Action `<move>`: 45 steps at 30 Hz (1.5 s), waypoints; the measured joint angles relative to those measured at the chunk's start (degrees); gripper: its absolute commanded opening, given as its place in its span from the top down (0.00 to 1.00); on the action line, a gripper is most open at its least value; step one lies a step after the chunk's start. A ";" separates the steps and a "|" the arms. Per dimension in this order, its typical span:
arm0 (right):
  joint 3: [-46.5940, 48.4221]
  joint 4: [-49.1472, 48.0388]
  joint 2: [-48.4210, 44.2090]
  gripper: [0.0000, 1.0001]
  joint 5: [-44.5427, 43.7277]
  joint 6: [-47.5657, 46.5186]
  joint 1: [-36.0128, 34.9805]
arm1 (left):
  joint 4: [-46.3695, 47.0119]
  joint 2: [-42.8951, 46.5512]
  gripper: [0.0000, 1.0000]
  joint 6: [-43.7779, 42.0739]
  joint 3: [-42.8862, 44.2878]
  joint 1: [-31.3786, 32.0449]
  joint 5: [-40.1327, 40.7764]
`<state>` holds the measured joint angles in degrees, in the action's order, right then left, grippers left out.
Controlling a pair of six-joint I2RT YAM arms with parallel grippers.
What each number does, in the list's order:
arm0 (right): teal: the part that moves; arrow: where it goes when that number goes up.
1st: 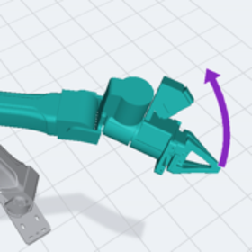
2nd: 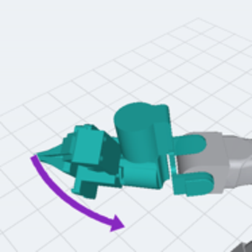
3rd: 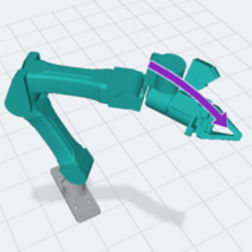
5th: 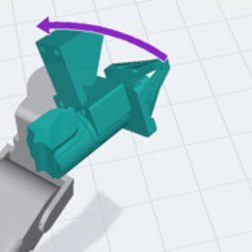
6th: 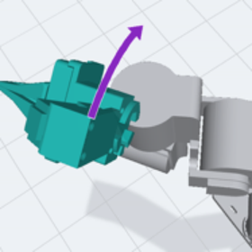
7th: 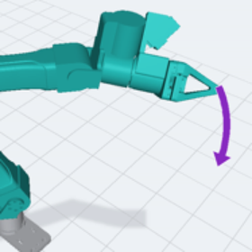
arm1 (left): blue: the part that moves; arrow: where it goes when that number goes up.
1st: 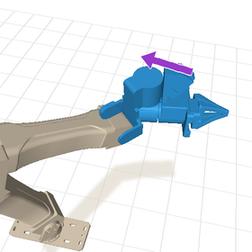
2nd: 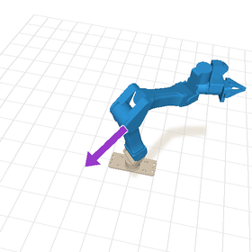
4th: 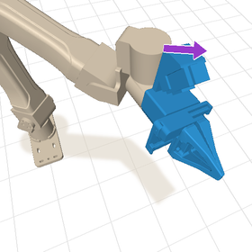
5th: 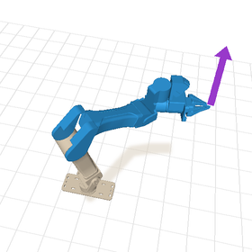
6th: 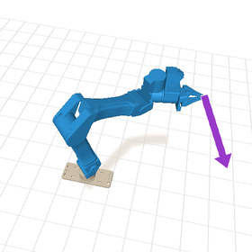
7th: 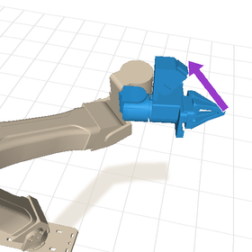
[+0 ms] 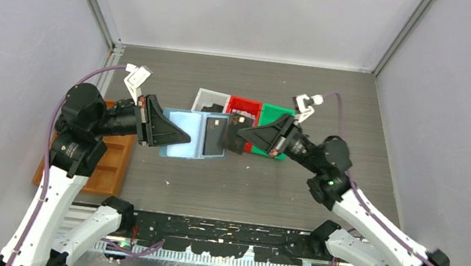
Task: Take the credit cards out of the card holder
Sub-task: Remove the credit card from the card holder, then place the credit card in the storage box.
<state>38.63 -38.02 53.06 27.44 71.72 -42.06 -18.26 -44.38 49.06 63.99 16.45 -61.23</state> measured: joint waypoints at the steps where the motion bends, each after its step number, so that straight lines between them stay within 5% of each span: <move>1: 0.09 4.15 -2.95 0.99 -0.28 -1.79 1.62 | 0.00 -0.02 1.00 -0.09 0.00 0.00 -0.15; 5: 3.34 20.44 -8.48 0.99 -1.22 -8.85 6.19 | 0.00 -0.28 1.00 -0.13 0.22 0.00 -1.03; 10: 8.83 31.28 -2.43 0.99 -1.20 -12.98 11.23 | 0.02 -0.76 1.00 -0.24 1.57 0.00 -1.88; 20: 11.91 24.72 33.44 0.99 1.62 -11.02 13.84 | 0.42 -0.13 1.00 0.00 3.74 0.00 -2.10; 30: 39.45 25.20 60.89 0.99 -0.87 -11.10 10.14 | 0.42 0.87 1.00 -1.79 3.67 0.00 -1.77; 37: 53.44 36.09 68.78 0.87 -5.90 -17.29 8.22 | 0.37 1.05 1.00 -3.08 3.30 0.00 -1.44; 42: 57.07 43.60 71.43 0.61 -7.74 -21.11 7.87 | 0.26 2.08 1.00 -4.42 2.67 0.00 0.50; 45: 57.07 45.46 71.43 0.55 -8.13 -22.53 7.76 | 0.33 2.78 1.00 -4.76 2.62 0.00 2.32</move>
<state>95.70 7.44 124.49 19.31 49.19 -34.30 -17.93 -41.60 44.29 66.61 16.45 -58.92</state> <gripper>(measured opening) 0.398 0.118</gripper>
